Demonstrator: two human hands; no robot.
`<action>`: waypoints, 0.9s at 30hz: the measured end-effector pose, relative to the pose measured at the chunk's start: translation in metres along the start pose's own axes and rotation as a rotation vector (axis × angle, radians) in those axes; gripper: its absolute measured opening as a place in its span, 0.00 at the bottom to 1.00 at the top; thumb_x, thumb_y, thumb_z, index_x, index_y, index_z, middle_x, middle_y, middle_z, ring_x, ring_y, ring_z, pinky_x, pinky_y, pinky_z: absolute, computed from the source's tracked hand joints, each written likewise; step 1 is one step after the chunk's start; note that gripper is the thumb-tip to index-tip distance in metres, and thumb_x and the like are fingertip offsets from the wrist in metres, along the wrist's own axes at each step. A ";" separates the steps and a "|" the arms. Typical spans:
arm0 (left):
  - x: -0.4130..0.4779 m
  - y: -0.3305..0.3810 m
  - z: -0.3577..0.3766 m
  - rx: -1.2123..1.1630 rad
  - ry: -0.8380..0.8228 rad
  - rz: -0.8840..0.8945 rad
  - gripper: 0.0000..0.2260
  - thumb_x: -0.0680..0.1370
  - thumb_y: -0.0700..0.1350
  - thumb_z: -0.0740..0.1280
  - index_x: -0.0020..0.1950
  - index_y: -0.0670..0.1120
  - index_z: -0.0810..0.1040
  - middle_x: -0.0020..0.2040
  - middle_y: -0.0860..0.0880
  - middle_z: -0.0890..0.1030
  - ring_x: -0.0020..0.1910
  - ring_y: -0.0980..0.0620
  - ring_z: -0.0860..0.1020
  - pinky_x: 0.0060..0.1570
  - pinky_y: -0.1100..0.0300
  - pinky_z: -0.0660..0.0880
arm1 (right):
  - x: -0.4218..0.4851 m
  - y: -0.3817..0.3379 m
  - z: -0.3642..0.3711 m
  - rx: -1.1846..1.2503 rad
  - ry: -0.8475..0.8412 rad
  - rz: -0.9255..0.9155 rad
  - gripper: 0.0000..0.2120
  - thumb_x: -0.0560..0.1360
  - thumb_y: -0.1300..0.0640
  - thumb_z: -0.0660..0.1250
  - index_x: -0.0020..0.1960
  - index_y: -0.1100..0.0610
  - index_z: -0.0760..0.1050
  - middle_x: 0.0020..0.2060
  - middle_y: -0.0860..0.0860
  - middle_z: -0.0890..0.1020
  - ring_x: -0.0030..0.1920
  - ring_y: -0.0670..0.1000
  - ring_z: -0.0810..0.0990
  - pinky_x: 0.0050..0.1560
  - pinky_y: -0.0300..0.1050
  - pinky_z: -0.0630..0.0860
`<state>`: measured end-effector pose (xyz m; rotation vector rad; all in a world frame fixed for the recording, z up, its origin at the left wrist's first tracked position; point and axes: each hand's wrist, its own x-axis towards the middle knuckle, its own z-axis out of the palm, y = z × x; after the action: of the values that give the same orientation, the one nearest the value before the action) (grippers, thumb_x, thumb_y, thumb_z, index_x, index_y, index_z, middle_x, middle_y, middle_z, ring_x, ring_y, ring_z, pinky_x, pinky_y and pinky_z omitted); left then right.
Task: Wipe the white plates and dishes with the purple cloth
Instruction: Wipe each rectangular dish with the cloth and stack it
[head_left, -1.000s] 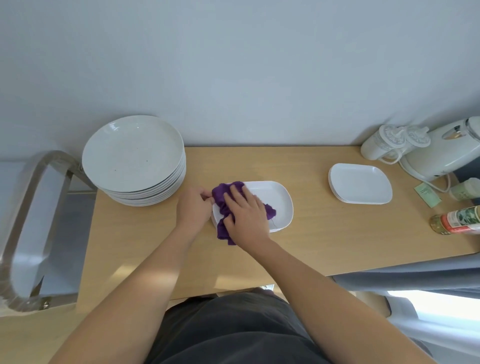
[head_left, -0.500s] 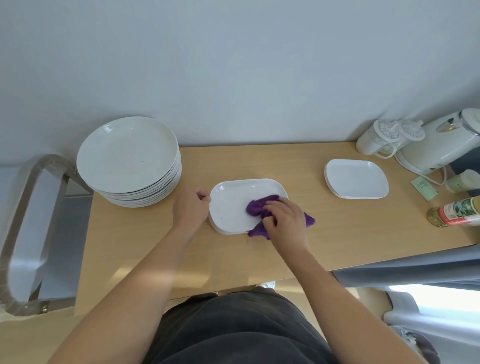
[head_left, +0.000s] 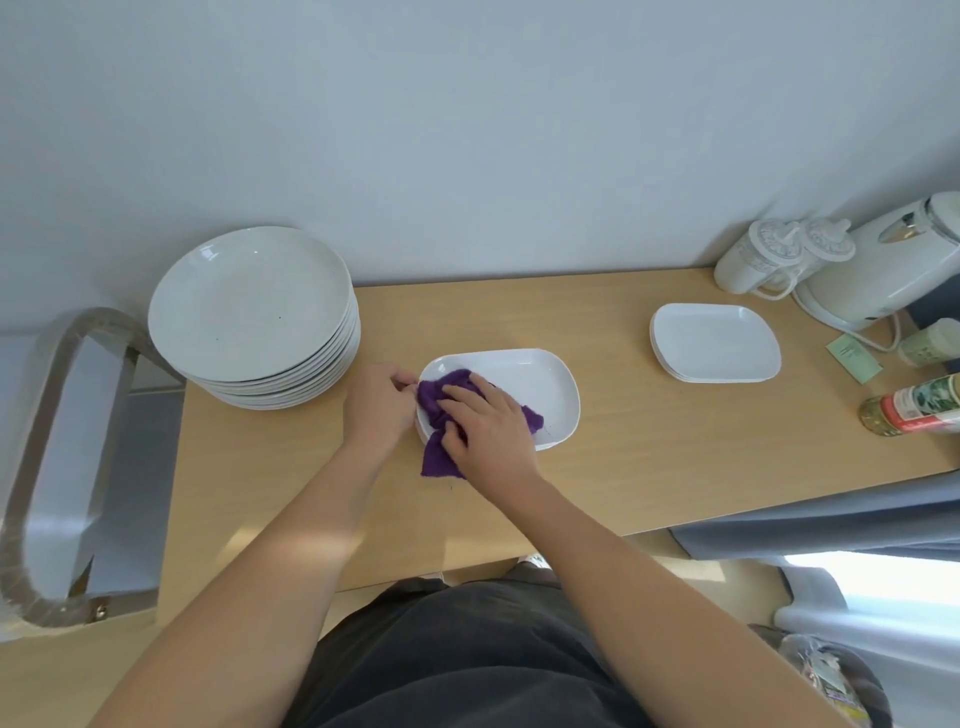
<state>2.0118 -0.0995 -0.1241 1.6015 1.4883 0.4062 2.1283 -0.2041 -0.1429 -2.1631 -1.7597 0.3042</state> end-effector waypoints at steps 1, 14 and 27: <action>-0.001 0.002 0.000 0.033 0.009 0.018 0.05 0.75 0.40 0.69 0.43 0.49 0.81 0.41 0.52 0.83 0.42 0.47 0.82 0.49 0.50 0.80 | -0.001 0.005 -0.005 0.029 0.014 -0.010 0.18 0.72 0.53 0.59 0.51 0.55 0.85 0.54 0.46 0.85 0.64 0.55 0.79 0.64 0.52 0.74; -0.004 0.003 0.000 0.030 0.002 0.023 0.06 0.75 0.38 0.67 0.42 0.49 0.80 0.37 0.50 0.83 0.39 0.46 0.82 0.47 0.47 0.80 | -0.036 0.079 -0.032 0.000 0.291 0.192 0.15 0.72 0.57 0.60 0.47 0.57 0.85 0.50 0.49 0.86 0.62 0.56 0.78 0.63 0.51 0.73; -0.009 0.008 0.006 0.151 0.083 0.066 0.06 0.76 0.38 0.65 0.48 0.45 0.82 0.43 0.51 0.80 0.43 0.50 0.76 0.42 0.59 0.70 | -0.028 -0.009 0.001 -0.059 0.044 -0.117 0.13 0.68 0.54 0.66 0.50 0.55 0.83 0.54 0.47 0.84 0.62 0.55 0.78 0.64 0.53 0.74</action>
<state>2.0194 -0.1086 -0.1180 1.7749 1.5628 0.4105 2.1141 -0.2300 -0.1412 -2.0793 -1.8826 0.1766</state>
